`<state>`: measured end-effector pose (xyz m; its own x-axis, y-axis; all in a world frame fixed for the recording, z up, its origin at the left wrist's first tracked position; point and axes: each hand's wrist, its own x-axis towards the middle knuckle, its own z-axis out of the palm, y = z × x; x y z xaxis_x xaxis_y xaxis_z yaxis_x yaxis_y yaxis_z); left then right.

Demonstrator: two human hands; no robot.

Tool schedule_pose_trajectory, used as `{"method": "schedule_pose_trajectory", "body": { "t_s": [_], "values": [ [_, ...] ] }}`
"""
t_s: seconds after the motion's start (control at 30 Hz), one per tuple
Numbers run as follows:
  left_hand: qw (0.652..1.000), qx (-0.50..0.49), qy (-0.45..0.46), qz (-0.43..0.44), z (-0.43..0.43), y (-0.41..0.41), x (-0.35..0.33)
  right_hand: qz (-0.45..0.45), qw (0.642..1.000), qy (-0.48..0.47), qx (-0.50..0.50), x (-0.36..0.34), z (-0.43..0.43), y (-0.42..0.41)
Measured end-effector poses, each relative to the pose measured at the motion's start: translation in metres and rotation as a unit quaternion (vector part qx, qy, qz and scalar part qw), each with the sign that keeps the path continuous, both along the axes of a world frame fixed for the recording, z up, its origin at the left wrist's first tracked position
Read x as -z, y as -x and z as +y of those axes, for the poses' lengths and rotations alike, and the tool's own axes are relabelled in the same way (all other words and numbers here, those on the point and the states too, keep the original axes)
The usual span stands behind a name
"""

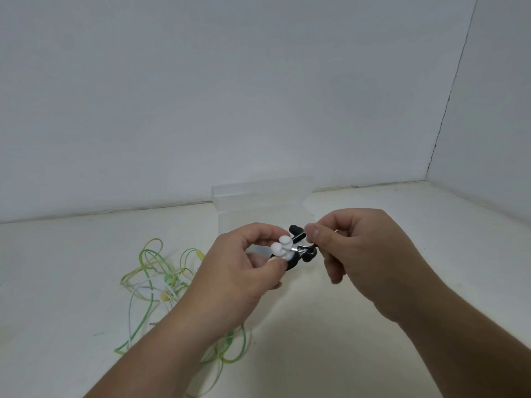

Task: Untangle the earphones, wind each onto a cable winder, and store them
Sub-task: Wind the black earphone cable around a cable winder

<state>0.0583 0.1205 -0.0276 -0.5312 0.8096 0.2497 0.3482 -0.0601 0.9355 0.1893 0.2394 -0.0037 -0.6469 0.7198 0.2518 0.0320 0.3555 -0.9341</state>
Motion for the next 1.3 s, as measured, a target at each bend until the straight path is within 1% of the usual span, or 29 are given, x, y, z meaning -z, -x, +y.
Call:
{"method": "schedule_pose_trajectory", "body": {
  "t_s": [0.1, 0.17, 0.23, 0.37, 0.63, 0.8, 0.97, 1.03, 1.13, 1.3],
  "values": [
    [1.000, 0.020, 0.001, -0.018, -0.0006, -0.0001, -0.0008, 0.026, 0.998, 0.048, -0.017, -0.0004, -0.0008, -0.0008],
    [0.999, 0.032, 0.003, -0.023, -0.0005, 0.0011, 0.0002, 0.026, 0.998, 0.060, -0.021, 0.0003, 0.0001, -0.0006],
    [0.999, 0.044, -0.001, -0.018, -0.0008, 0.0021, 0.0001, 0.016, 0.999, 0.043, -0.015, 0.0006, -0.0003, -0.0007],
    [0.998, 0.066, -0.013, -0.017, -0.0018, 0.0020, -0.0003, -0.027, 0.998, -0.055, 0.017, 0.0006, -0.0010, -0.0009],
    [0.997, 0.063, -0.017, -0.046, -0.0011, 0.0009, -0.0012, -0.009, 0.999, -0.022, 0.027, -0.0021, -0.0024, -0.0014],
    [0.998, 0.067, -0.021, 0.007, -0.0015, 0.0012, -0.0025, -0.020, 0.999, -0.021, 0.027, -0.0018, -0.0021, -0.0016],
    [0.991, 0.043, 0.018, 0.128, -0.0024, -0.0016, -0.0026, -0.056, 0.998, -0.035, 0.014, 0.0003, -0.0028, -0.0011],
    [0.986, 0.031, 0.032, 0.163, -0.0027, -0.0023, -0.0021, -0.069, 0.997, -0.044, 0.015, 0.0021, -0.0031, -0.0005],
    [0.983, 0.015, 0.036, 0.179, -0.0041, -0.0043, -0.0029, -0.080, 0.994, -0.071, 0.018, 0.0034, -0.0040, 0.0003],
    [0.984, 0.008, 0.037, 0.175, -0.0044, -0.0036, -0.0018, -0.091, 0.987, -0.126, 0.032, 0.0055, -0.0073, 0.0034]
  ]
}}
